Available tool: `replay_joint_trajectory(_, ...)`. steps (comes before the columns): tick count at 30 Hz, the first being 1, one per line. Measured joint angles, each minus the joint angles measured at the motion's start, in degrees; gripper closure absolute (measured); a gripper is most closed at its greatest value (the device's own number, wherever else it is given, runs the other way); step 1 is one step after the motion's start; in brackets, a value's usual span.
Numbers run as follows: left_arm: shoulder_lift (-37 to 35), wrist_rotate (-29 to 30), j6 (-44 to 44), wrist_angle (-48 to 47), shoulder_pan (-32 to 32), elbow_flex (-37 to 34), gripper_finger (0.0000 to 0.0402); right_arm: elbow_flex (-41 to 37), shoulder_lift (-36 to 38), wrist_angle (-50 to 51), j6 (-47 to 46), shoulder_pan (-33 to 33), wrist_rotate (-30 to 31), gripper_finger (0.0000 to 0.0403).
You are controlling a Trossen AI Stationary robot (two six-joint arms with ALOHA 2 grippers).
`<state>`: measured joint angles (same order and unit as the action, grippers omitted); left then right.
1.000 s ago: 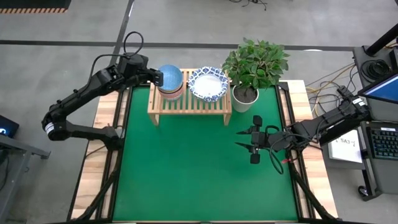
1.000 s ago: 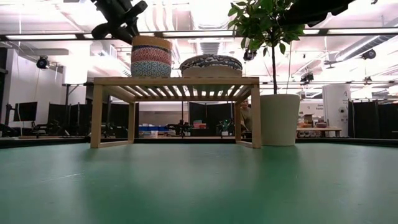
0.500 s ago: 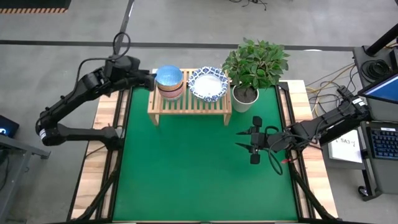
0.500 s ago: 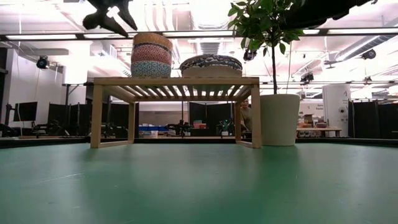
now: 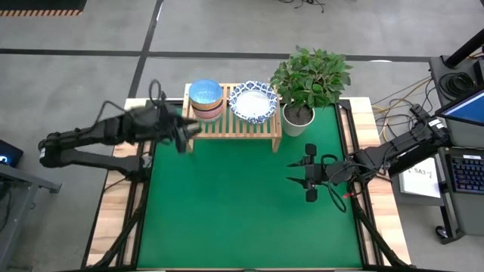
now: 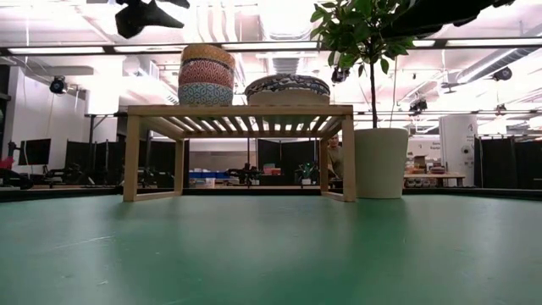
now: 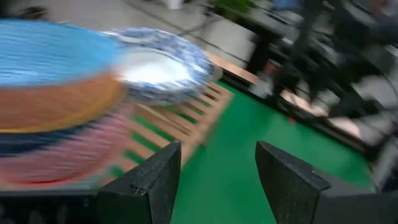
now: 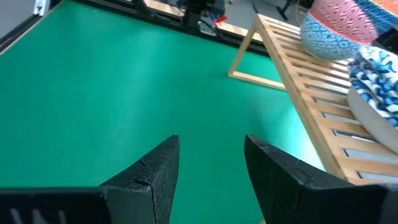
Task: Place and stack plates onto a shelf
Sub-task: Return to Home Position
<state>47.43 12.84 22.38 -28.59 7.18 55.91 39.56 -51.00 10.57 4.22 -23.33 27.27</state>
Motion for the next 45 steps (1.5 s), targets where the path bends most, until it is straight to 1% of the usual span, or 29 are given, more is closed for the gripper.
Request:
replay_joint_trajectory(4,-1.21,-0.47,-5.08,6.55,-8.13,-7.56,0.0212,-1.53,0.02,-3.96,2.59,0.0,-3.04,0.0232)
replay_joint_trajectory(6,-1.79,-0.73,-5.38,9.04,-11.58,-11.13,0.0212,-2.65,0.27,-6.68,4.31,0.01,-4.18,0.0232)
replay_joint_trajectory(10,-3.4,-0.85,-4.43,14.9,-16.6,-17.91,0.0212,-4.34,0.97,-9.54,6.35,0.4,-5.42,0.0232)
replay_joint_trajectory(13,-5.12,-1.14,-4.5,19.56,-18.88,-22.92,0.0217,-5.27,2.29,-9.86,7.02,1.37,-6.21,0.0232)
replay_joint_trajectory(16,-7.59,-1.2,-4.93,23.89,-19.28,-27.39,0.0235,-7.23,4.42,-11.46,7.11,3.33,-9.63,0.0232)
replay_joint_trajectory(19,-10.25,-1.18,-5.7,28.34,-19.21,-31.76,0.0263,-9.99,7.07,-14.64,7.03,6.09,-13.41,0.0232)
replay_joint_trajectory(21,-12.25,-1.18,-5.79,30.37,-19.19,-34.36,0.0288,-11.77,8.75,-16.27,6.92,8.22,-14.91,0.0232)
replay_joint_trajectory(25,-16.18,-0.98,-4.97,33.65,-19.12,-39.27,0.0344,-14.2,11.86,-16.06,5.8,12.71,-16.67,0.0232)
replay_joint_trajectory(28,-18.74,-0.73,-5.03,36.99,-18.88,-42.73,0.0386,-15.51,13.93,-16.39,5.06,15.87,-20.97,0.0232)
replay_joint_trajectory(29,-19.41,-0.27,-5.04,37.76,-18.75,-43.74,0.0393,-15.9,14.56,-16.63,4.65,16.78,-22.33,0.0232)
replay_joint_trajectory(32,-21.27,0.63,-5.16,40.31,-18.14,-46.81,0.0393,-16.68,15.97,-17.38,4.31,19.04,-24.96,0.0232)
replay_joint_trajectory(37,-23.34,0.68,-5.19,43.53,-17.38,-50.53,0.0399,-17.73,16.88,-18.65,4.62,21.06,-26.31,0.0232)
replay_joint_trajectory(39,-23.92,0.68,-5.17,43.83,-17.4,-51.34,0.04,-18.74,17.16,-19.71,5.34,21.51,-26.87,0.0232)
replay_joint_trajectory(41,-24.43,0.76,-5.17,44.04,-17.4,-52.08,0.04,-20.02,17.26,-22.18,5.63,22.3,-28.68,0.0232)
replay_joint_trajectory(45,-25.12,1.02,-5.19,46.95,-17.29,-53.89,0.0401,-21.96,17.76,-24.75,4.35,24.58,-30.95,0.0232)
